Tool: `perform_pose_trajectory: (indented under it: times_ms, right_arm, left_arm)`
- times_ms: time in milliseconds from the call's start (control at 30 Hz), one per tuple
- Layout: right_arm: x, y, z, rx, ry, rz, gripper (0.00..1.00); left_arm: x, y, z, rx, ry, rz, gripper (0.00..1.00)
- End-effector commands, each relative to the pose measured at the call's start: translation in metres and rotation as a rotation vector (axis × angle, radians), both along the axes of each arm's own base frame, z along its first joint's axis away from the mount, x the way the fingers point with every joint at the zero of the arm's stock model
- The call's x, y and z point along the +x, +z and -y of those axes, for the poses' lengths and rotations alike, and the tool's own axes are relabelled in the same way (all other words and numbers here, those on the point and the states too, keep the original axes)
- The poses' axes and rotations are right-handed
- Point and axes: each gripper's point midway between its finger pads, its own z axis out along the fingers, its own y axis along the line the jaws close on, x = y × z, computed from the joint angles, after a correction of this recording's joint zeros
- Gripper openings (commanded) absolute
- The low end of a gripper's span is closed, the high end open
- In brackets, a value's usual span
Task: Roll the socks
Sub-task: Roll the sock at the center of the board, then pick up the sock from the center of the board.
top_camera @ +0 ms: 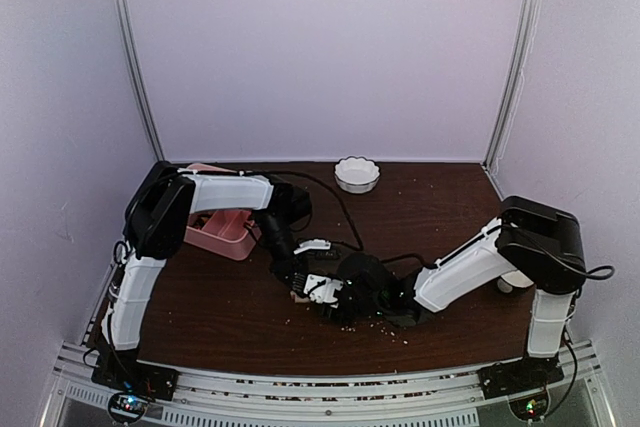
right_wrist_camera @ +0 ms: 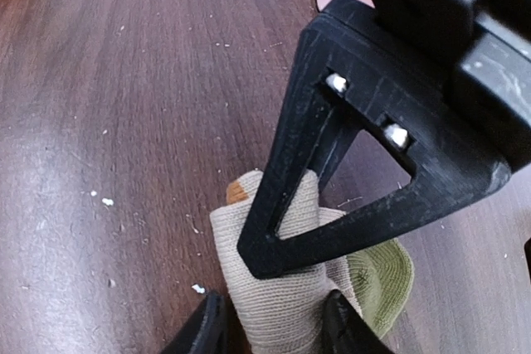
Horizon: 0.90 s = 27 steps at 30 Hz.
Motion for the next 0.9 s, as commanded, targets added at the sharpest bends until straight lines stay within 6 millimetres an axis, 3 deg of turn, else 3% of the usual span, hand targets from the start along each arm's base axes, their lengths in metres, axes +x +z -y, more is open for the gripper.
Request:
perform_pose_trajectory:
  times_ms: [0,167,333,500,767,867]
  right_arm:
    - [-0.006,-0.047,0.025,-0.119,-0.018,-0.115,0.35]
    - [-0.022,-0.069,0.033,-0.113,-0.004,-0.307,0.2]
    - [-0.039,-0.085,0.037,-0.1,-0.011,-0.472,0.08]
    - [-0.046,-0.091,0.042,-0.065,-0.042,-0.563,0.04]
    - [-0.04,-0.097,0.043,0.014,-0.152,-0.766,0.03]
    - [-0.038,-0.104,0.041,0.009,-0.196,-0.871,0.02]
  left_arm:
    - [-0.016,-0.046,-0.044,0.223,-0.088,-0.032,0.07]
    - [0.007,-0.026,-0.032,0.122,-0.068,0.143,0.33]
    - [0.03,0.016,-0.023,-0.064,-0.012,0.384,0.39]
    - [0.028,0.041,-0.023,-0.203,-0.003,0.488,0.42]
    - [0.01,0.067,-0.022,-0.38,-0.011,0.572,0.45]
    - [0.001,0.067,-0.023,-0.394,-0.059,0.601,0.5]
